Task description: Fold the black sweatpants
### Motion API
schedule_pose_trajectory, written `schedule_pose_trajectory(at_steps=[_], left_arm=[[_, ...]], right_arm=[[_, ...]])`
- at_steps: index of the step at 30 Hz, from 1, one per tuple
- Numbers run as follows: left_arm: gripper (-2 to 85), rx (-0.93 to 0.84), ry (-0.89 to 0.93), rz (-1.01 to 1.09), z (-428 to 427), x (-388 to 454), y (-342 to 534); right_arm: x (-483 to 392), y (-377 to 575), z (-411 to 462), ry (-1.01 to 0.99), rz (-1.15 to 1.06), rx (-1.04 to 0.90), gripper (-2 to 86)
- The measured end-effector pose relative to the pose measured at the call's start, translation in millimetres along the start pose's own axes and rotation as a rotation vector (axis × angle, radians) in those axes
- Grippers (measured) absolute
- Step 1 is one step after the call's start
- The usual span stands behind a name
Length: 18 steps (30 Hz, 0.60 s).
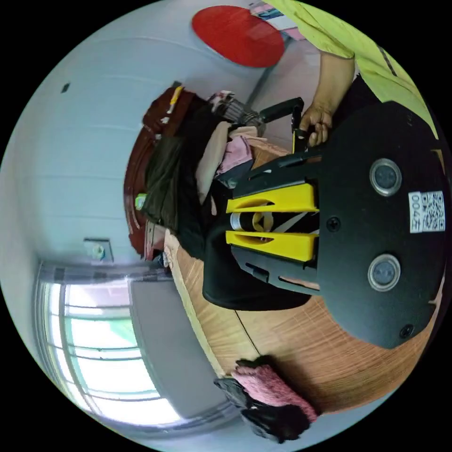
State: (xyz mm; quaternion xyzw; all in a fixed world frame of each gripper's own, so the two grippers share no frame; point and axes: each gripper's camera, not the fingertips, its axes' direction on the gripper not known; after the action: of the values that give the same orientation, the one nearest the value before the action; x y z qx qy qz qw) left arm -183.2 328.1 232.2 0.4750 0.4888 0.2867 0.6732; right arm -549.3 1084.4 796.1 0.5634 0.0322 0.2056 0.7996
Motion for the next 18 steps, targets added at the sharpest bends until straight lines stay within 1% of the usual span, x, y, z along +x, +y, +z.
schedule_pose_trajectory(at_steps=[2,4,6,7,9,10,12,15,18], left_arm=[[7.0,-0.079,0.070,0.065,52,34,-25],[7.8,-0.170,0.218,0.105,123,72,-49],[7.6,-0.167,0.303,0.056,157,85,-65],[7.5,-0.131,0.352,0.002,167,87,-76],[7.4,-0.062,0.378,-0.075,166,80,-90],[7.5,-0.038,0.359,-0.096,161,75,-94],[7.9,-0.051,0.300,-0.095,154,69,-89],[9.7,-0.146,0.232,-0.041,152,72,-56],[12.3,-0.249,0.183,0.057,157,100,-19]], right_arm=[[19,-5,-38,-0.001,0.043,0.050,0.0],[33,-7,-61,0.023,0.070,0.085,0.8],[45,-11,-81,0.061,0.078,0.134,3.2],[50,-15,-91,0.070,0.064,0.158,5.9],[52,-24,-100,0.071,0.027,0.191,8.1],[52,-30,-105,0.068,0.011,0.207,9.6],[50,-36,-110,0.106,-0.003,0.227,10.4],[49,-38,-116,0.170,0.023,0.249,9.9],[41,-35,-115,0.229,-0.008,0.252,10.4]])
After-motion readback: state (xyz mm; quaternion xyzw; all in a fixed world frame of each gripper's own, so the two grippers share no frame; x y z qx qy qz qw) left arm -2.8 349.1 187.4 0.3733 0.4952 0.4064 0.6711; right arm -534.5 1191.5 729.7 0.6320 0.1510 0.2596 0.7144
